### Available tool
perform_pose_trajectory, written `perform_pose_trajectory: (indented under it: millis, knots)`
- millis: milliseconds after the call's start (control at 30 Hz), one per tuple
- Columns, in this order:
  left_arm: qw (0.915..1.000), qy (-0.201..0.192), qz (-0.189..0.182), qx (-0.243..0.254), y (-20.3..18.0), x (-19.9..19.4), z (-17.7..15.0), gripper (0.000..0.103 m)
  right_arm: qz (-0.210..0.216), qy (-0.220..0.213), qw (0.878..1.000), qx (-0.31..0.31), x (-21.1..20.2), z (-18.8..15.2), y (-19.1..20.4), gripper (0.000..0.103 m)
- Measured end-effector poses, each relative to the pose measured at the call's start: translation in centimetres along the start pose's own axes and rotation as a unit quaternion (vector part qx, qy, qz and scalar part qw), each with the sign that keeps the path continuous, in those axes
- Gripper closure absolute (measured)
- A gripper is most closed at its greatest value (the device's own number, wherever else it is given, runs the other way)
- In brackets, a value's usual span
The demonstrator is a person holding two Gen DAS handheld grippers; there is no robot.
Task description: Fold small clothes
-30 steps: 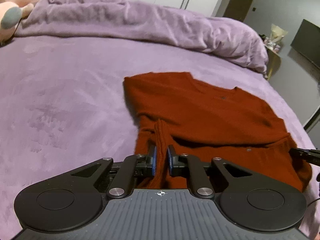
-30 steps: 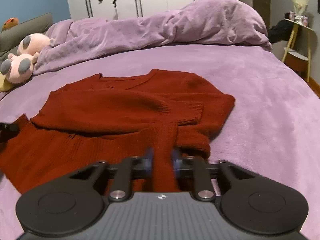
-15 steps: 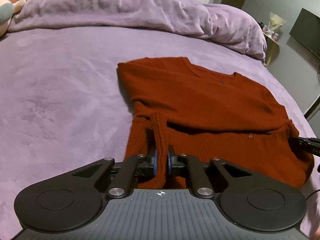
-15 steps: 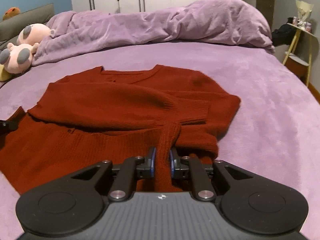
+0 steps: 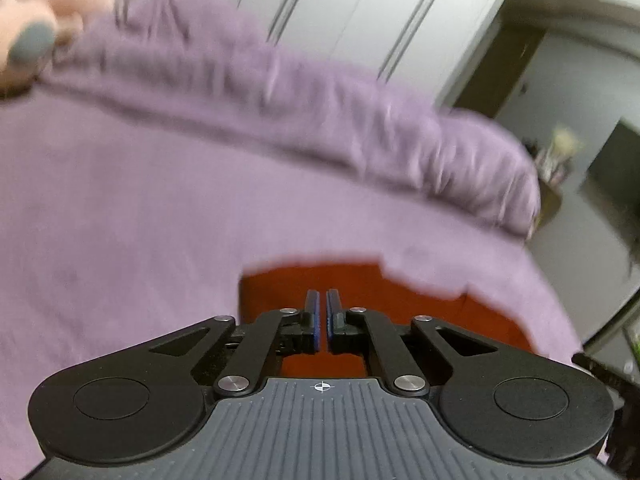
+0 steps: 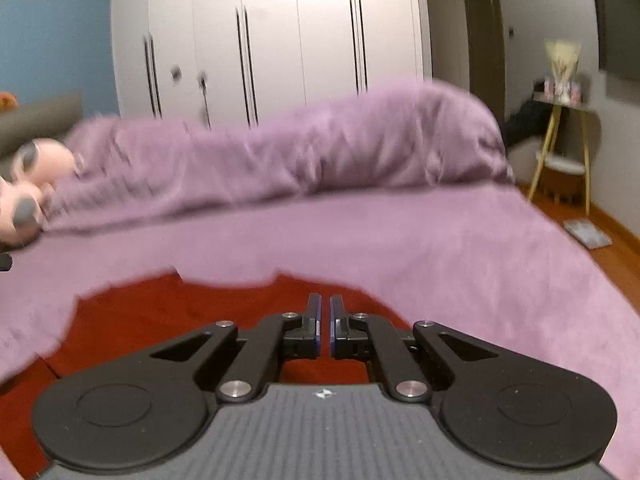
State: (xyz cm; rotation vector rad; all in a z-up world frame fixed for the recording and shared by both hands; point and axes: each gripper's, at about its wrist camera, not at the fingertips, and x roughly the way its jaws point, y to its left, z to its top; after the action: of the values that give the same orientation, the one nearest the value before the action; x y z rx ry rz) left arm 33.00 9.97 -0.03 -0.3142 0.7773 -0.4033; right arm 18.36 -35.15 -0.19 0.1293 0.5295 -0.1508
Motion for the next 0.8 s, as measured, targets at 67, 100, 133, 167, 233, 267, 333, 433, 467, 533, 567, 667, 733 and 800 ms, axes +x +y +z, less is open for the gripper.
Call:
perform_pose_trajectory:
  millis: [67,100,133,167,233,267,333,433,467,533,567,667,733,800]
  knots:
    - [0.9995,0.031,0.001,0.012,0.2,0.6,-1.8,0.075,0.037,0.056,0.998,0.016,1.5,-0.8,-0.5,0.098]
    - [0.9988,0.041,-0.001,0.026,0.2,0.5,-2.8,0.067,0.054,0.070,0.996,0.018,1.6,-1.4,-0.6,0.098]
    - [0.9981,0.048,0.000,0.040,0.2,0.5,-3.7,0.059,0.062,0.073,0.995,0.008,1.3,-2.1,-0.4,0.098]
    - [0.9973,0.054,0.003,0.049,0.3,0.5,-4.4,0.059,0.060,0.076,0.995,-0.007,1.0,-2.6,-0.3,0.096]
    - [0.9948,0.076,0.018,0.065,0.4,0.7,-5.8,0.059,0.062,0.086,0.994,-0.012,0.2,-3.9,-0.4,0.079]
    - [0.9938,0.082,0.027,0.069,0.6,0.7,-6.4,0.059,0.069,0.091,0.993,-0.005,-0.1,-4.3,-0.6,0.073]
    - [0.9935,0.093,0.027,0.060,0.9,0.9,-6.9,0.059,0.072,0.103,0.992,-0.001,-0.4,-5.1,-0.9,0.066]
    - [0.9932,0.093,0.027,0.064,1.0,0.5,-7.3,0.059,0.064,0.116,0.991,-0.011,-0.4,-5.8,-0.8,0.066]
    - [0.9933,0.091,0.027,0.065,0.8,0.4,-7.3,0.060,0.065,0.118,0.991,-0.010,-0.5,-6.0,-0.8,0.066]
    - [0.9932,0.090,0.029,0.068,0.5,0.1,-7.4,0.061,0.070,0.116,0.991,-0.007,-0.5,-6.0,-0.8,0.066]
    - [0.9931,0.089,0.028,0.072,0.3,-0.1,-7.5,0.066,0.073,0.117,0.990,-0.010,-0.4,-6.1,-0.6,0.066]
    - [0.9909,0.090,0.031,0.096,-0.6,-0.3,-7.9,0.071,0.074,0.117,0.990,-0.029,-0.5,-6.4,0.0,0.068]
    - [0.9893,0.095,0.026,0.107,-0.9,-0.2,-8.2,0.071,0.073,0.112,0.990,-0.040,-0.5,-6.5,0.4,0.076]
    - [0.9885,0.105,0.025,0.106,-0.7,0.3,-8.5,0.071,0.071,0.108,0.990,-0.048,-0.5,-6.6,0.6,0.082]
